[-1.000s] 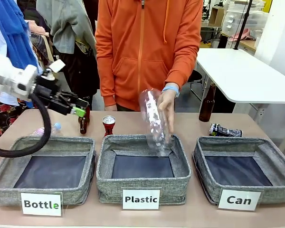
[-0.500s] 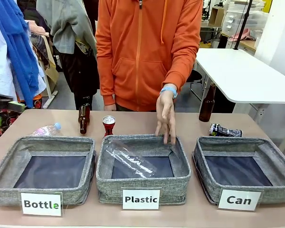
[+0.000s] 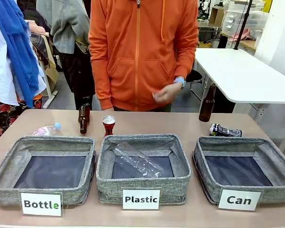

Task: Sort the can waste into the basket.
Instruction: Pick up the can waste from the table and place it in the right Fabric basket.

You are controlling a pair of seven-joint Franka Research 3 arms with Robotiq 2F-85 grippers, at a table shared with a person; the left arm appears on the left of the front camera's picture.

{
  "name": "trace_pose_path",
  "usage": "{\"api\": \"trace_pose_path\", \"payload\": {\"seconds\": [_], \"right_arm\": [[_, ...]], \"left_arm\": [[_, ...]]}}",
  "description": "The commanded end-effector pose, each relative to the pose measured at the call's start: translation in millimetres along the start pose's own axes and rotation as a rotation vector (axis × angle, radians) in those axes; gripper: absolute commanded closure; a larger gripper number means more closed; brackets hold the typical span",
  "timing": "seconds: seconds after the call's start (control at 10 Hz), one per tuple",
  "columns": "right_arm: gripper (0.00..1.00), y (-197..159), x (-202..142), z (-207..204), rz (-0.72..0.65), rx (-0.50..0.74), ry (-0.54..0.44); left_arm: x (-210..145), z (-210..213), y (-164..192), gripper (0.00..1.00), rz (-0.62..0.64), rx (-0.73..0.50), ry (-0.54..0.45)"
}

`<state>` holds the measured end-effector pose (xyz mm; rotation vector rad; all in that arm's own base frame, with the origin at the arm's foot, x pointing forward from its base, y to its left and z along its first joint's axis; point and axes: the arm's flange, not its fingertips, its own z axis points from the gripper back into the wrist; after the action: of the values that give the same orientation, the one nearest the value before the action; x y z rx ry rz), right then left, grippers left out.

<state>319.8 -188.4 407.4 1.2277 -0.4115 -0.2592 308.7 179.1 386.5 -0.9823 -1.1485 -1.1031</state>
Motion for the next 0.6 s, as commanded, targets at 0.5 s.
{"api": "trace_pose_path", "payload": {"seconds": [0.5], "right_arm": [[0.00, 0.7, 2.1, -0.3, 0.019, 0.022, -0.015]], "left_arm": [[38.3, -97.7, 56.6, 0.00, 0.011, 0.001, 0.158]]}}
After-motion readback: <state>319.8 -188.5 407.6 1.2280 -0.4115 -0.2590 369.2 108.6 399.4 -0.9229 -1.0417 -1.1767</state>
